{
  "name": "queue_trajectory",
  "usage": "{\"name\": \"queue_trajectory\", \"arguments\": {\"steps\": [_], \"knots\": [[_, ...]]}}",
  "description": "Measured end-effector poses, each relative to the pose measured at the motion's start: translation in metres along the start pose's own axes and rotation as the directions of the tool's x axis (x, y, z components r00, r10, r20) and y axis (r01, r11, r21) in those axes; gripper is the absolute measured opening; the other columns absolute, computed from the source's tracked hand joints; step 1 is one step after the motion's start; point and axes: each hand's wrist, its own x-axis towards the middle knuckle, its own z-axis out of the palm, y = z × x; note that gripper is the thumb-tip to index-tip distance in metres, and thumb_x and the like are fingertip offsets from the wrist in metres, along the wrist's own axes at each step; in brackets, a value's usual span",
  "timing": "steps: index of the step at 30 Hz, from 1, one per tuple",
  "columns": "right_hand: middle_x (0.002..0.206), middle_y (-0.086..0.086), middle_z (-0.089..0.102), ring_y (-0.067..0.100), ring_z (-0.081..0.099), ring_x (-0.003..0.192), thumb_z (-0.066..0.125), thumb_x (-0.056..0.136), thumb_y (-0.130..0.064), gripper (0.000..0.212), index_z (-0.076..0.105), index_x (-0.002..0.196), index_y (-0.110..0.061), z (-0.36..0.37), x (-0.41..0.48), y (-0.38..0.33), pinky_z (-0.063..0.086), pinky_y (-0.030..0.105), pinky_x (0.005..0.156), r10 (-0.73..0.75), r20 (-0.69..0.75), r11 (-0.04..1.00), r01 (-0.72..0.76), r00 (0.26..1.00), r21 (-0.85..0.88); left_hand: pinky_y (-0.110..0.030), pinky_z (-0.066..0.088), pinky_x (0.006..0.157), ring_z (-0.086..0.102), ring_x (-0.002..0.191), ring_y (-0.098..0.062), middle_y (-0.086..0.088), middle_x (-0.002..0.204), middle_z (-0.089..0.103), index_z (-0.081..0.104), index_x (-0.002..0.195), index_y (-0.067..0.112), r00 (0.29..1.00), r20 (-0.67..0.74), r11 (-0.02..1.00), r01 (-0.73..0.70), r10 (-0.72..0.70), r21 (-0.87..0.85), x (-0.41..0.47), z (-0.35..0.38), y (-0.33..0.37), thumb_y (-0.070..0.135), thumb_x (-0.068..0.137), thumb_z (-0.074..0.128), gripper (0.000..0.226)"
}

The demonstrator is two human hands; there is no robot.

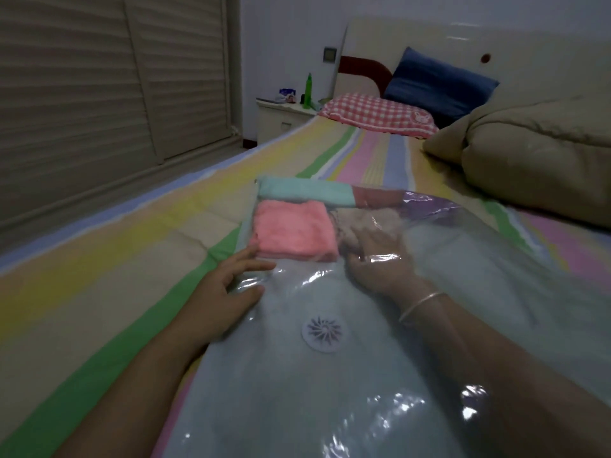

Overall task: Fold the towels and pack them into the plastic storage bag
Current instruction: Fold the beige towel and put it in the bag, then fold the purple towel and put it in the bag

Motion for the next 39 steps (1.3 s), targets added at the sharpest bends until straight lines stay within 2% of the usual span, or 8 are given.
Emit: {"name": "queue_trajectory", "arguments": {"steps": [5, 10, 16, 20, 25, 30, 34, 39], "knots": [[0.144, 0.005, 0.043, 0.030, 0.039, 0.132, 0.011, 0.074, -0.059, 0.079, 0.042, 0.138, -0.025, -0.029, -0.090, -0.009, 0.023, 0.052, 0.110, -0.073, 0.101, 0.996, 0.078, 0.992, -0.052, -0.023, 0.021, 0.113, 0.029, 0.141, -0.016, 0.000, 0.153, 0.033, 0.059, 0.115, 0.036, 0.993, 0.076, 0.950, 0.066, -0.094, 0.306, -0.005, 0.000, 0.018, 0.022, 0.088, 0.060, 0.030], [0.151, 0.007, 0.034, 0.029, 0.028, 0.140, 0.007, 0.082, -0.059, 0.077, 0.034, 0.145, -0.023, -0.073, -0.211, -0.015, 0.021, 0.044, 0.114, -0.074, 0.171, 0.990, 0.052, 0.982, 0.128, -0.034, -0.004, 0.118, 0.019, 0.145, -0.020, -0.002, 0.151, 0.036, 0.046, 0.136, 0.025, 0.858, 0.297, 0.625, 0.036, -0.420, 0.780, -0.030, -0.003, 0.089, 0.040, 0.096, 0.045, 0.043], [0.158, 0.006, 0.018, 0.024, 0.015, 0.145, -0.009, 0.069, -0.080, 0.106, 0.023, 0.151, -0.020, -0.126, -0.326, -0.008, 0.013, 0.038, 0.118, -0.149, 0.300, 0.971, 0.081, 0.942, 0.226, -0.024, 0.034, 0.104, 0.050, 0.122, -0.015, 0.004, 0.127, 0.061, 0.063, 0.118, 0.027, 0.938, 0.344, 0.907, -0.100, -0.052, 0.410, -0.119, 0.074, 0.233, 0.038, 0.086, 0.054, 0.034], [0.123, 0.012, 0.055, 0.025, 0.052, 0.108, 0.043, 0.088, -0.036, 0.042, 0.057, 0.121, -0.014, -0.170, -0.391, 0.031, 0.045, 0.037, 0.089, -0.152, 0.245, 0.943, 0.066, 0.958, 0.327, -0.026, 0.034, 0.102, 0.049, 0.119, -0.012, 0.008, 0.126, 0.059, 0.062, 0.118, 0.028, 0.927, 0.347, 0.945, -0.230, 0.140, 0.232, -0.167, 0.158, 0.302, 0.031, 0.091, 0.058, 0.027], [0.099, -0.010, 0.061, 0.009, 0.054, 0.089, 0.049, 0.087, -0.034, 0.019, 0.062, 0.100, -0.029, -0.216, -0.474, 0.102, 0.049, 0.032, 0.075, -0.087, 0.089, 0.944, 0.054, 0.992, 0.325, -0.028, 0.038, 0.100, 0.051, 0.117, -0.014, 0.007, 0.124, 0.060, 0.061, 0.119, 0.024, 0.918, 0.342, 0.947, -0.271, 0.202, 0.170, -0.202, 0.228, 0.343, 0.031, 0.091, 0.055, 0.029], [0.099, -0.023, 0.054, 0.000, 0.050, 0.096, 0.053, 0.084, -0.057, 0.025, 0.062, 0.094, -0.037, -0.239, -0.548, 0.179, 0.047, 0.025, 0.079, 0.012, -0.019, 0.967, -0.007, 1.000, 0.255, -0.036, 0.048, 0.090, 0.060, 0.103, -0.027, -0.004, 0.114, 0.065, 0.065, 0.109, 0.017, 0.795, 0.460, 0.765, -0.562, 0.395, 0.314, -0.217, 0.265, 0.357, 0.028, 0.073, 0.056, 0.038], [0.120, -0.025, 0.047, -0.003, 0.043, 0.114, 0.053, 0.073, -0.076, 0.054, 0.060, 0.111, -0.038, -0.246, -0.588, 0.212, 0.042, 0.020, 0.089, 0.026, 0.031, 0.977, -0.032, 0.999, 0.211, -0.038, 0.054, 0.066, 0.063, 0.088, -0.033, -0.009, 0.103, 0.064, 0.061, 0.107, 0.013, 0.847, 0.456, 0.651, -0.512, 0.274, 0.560, -0.205, 0.268, 0.341, 0.012, 0.069, 0.069, 0.039], [0.143, -0.028, 0.030, -0.006, 0.025, 0.133, 0.059, 0.067, -0.077, 0.076, 0.043, 0.134, -0.044, -0.247, -0.613, 0.223, 0.032, 0.022, 0.107, 0.014, 0.102, 0.974, -0.037, 0.995, 0.222, -0.022, 0.020, 0.036, 0.054, 0.043, -0.025, -0.002, 0.052, 0.053, 0.057, 0.067, 0.016, 0.844, 0.487, 0.415, -0.536, 0.226, 0.735, -0.200, 0.263, 0.350, 0.009, 0.034, 0.088, 0.046]]}}
